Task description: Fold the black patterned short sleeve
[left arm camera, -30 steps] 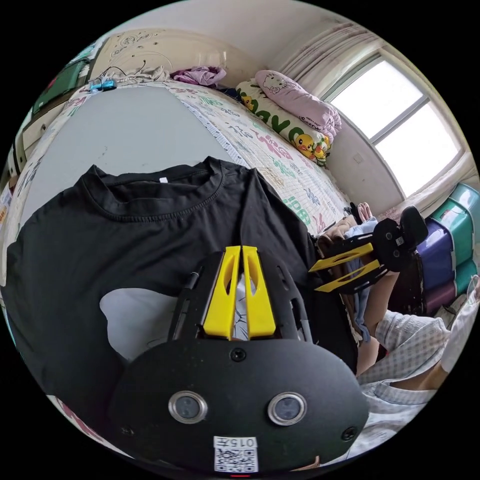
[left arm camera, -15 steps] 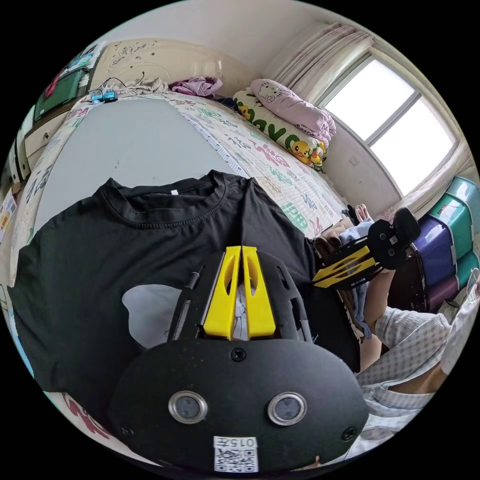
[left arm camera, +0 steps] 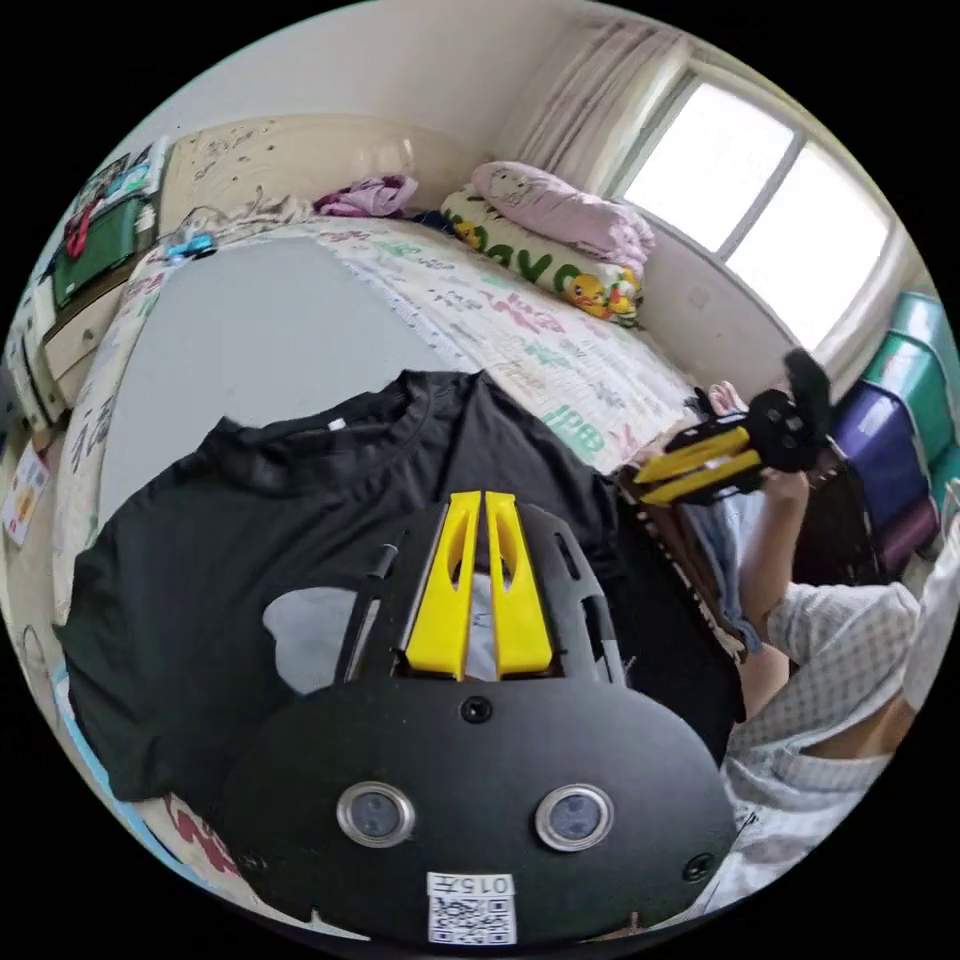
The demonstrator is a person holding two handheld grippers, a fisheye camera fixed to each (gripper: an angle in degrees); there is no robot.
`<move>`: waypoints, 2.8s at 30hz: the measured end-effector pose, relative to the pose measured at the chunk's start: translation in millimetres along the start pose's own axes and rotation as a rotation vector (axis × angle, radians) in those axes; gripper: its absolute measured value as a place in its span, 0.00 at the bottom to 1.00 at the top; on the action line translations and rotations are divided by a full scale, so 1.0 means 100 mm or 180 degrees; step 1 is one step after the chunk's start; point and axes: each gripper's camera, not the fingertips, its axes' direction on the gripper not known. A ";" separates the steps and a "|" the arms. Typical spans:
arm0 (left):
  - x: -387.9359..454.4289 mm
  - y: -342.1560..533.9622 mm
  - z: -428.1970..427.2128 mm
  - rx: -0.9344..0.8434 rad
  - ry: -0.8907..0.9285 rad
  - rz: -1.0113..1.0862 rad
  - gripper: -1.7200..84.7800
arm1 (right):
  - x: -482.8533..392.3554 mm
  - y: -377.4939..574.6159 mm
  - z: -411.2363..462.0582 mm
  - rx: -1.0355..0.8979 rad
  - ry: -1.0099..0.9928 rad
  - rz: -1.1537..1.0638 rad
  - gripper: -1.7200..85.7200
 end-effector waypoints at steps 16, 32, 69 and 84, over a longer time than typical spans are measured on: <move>0.84 -0.03 1.14 -0.1228 0.0763 0.1171 0.04 | -0.16 -0.05 1.22 -0.0497 0.0673 -0.0207 0.06; 1.05 -0.04 1.18 -0.1276 0.0745 0.1213 0.02 | -0.06 0.35 1.59 -0.0499 0.0791 -0.0236 0.07; 0.99 -0.17 0.38 -0.1333 0.0835 0.1015 0.02 | 0.64 1.10 2.50 -0.0830 0.0849 -0.0174 0.01; -0.16 -0.04 -2.06 0.1339 0.1000 -0.0320 0.02 | 1.42 1.98 1.46 0.1314 0.0445 0.0583 0.02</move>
